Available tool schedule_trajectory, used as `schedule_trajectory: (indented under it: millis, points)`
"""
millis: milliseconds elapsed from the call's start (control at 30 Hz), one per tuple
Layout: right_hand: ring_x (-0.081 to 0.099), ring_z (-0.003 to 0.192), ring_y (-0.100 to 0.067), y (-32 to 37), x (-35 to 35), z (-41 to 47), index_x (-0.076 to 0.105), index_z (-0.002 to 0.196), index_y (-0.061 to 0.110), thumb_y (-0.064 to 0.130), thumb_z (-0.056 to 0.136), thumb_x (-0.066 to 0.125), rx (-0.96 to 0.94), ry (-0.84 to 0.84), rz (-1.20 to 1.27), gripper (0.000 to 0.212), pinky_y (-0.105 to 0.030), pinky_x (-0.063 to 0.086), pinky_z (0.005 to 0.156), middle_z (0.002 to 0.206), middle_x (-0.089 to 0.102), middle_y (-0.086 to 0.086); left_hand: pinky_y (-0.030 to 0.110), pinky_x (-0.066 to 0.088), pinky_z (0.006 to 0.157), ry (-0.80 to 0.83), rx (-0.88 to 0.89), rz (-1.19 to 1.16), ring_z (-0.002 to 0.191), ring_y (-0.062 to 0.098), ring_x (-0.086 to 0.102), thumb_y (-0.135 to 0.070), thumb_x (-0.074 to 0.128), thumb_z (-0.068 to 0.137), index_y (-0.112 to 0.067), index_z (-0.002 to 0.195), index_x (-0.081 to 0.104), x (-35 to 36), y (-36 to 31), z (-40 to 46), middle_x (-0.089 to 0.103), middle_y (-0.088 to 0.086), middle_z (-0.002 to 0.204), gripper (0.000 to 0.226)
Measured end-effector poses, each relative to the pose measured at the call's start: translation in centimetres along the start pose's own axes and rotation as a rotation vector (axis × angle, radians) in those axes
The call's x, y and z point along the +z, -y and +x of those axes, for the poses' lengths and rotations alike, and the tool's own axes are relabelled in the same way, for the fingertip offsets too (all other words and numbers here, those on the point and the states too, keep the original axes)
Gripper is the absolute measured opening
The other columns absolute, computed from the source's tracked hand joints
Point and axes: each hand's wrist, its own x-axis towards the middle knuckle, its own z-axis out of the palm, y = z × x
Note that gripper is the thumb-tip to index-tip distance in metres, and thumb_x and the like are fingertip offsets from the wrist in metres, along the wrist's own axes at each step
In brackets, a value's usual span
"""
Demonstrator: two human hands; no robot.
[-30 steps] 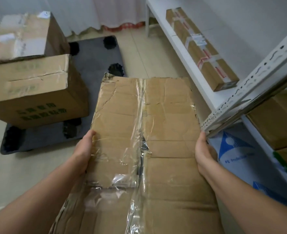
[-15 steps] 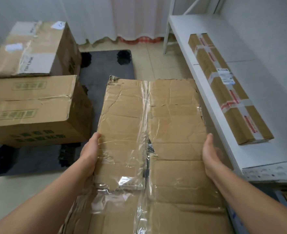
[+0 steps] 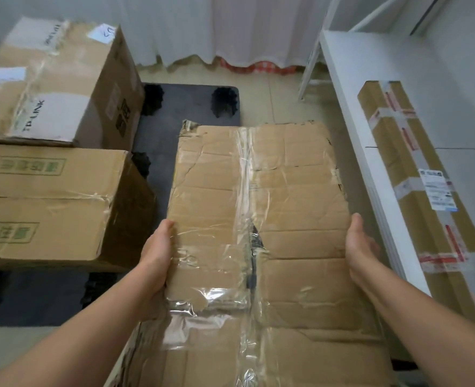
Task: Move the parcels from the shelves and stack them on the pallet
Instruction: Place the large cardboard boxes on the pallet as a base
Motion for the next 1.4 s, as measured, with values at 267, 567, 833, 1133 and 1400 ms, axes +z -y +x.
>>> schedule_trajectory:
  millis: [267,567,833,1133,1400]
  points:
    - [0.043,0.132,-0.04,10.1,7.0,7.9,0.047,0.139,0.0,0.059,0.099,0.028,-0.08,0.073,0.045,0.074,-0.046,0.035,0.107,0.145,0.045,-0.022,0.048,0.051,0.092,-0.06,0.006,-0.071,0.094,0.032,0.065,-0.055,0.047,0.087,-0.022,0.1,0.069,3.3,-6.3,7.4,0.07,0.012,0.1,0.042]
    - [0.053,0.123,-0.032,19.1,15.9,18.6,0.06,0.129,0.007,0.042,0.091,0.057,-0.179,0.339,-0.087,0.052,-0.037,0.043,0.101,0.134,0.058,-0.013,0.043,0.051,0.079,-0.184,0.045,-0.041,0.095,0.031,0.064,-0.059,0.044,0.088,-0.029,0.111,0.067,7.4,-14.2,18.4,0.069,0.011,0.107,0.045]
    - [0.061,0.103,-0.03,21.4,20.7,23.8,0.057,0.103,0.02,0.031,0.081,0.065,-0.163,0.486,-0.144,0.026,-0.045,0.05,0.095,0.115,0.065,-0.008,0.043,0.043,0.084,-0.199,-0.026,0.074,0.093,0.024,0.059,-0.062,0.054,0.088,-0.026,0.125,0.06,8.8,-17.2,24.6,0.064,0.006,0.109,0.052]
    - [0.054,0.112,-0.017,19.5,22.2,23.8,0.054,0.134,0.015,0.04,0.094,0.06,-0.29,0.433,-0.171,0.048,-0.024,0.039,0.094,0.123,0.058,0.005,0.045,0.046,0.09,-0.303,0.013,0.257,0.114,0.032,0.055,-0.063,0.06,0.086,-0.015,0.137,0.053,8.4,-16.1,26.2,0.058,0.006,0.127,0.07]
    - [0.042,0.135,-0.032,14.5,19.5,19.8,0.04,0.148,0.016,0.06,0.095,0.046,-0.072,0.399,-0.202,0.069,-0.041,0.033,0.111,0.149,0.045,-0.008,0.057,0.03,0.111,-0.434,-0.047,0.627,0.133,0.038,0.043,-0.065,0.056,0.086,-0.015,0.149,0.032,8.1,-11.0,19.5,0.046,0.014,0.146,0.084]
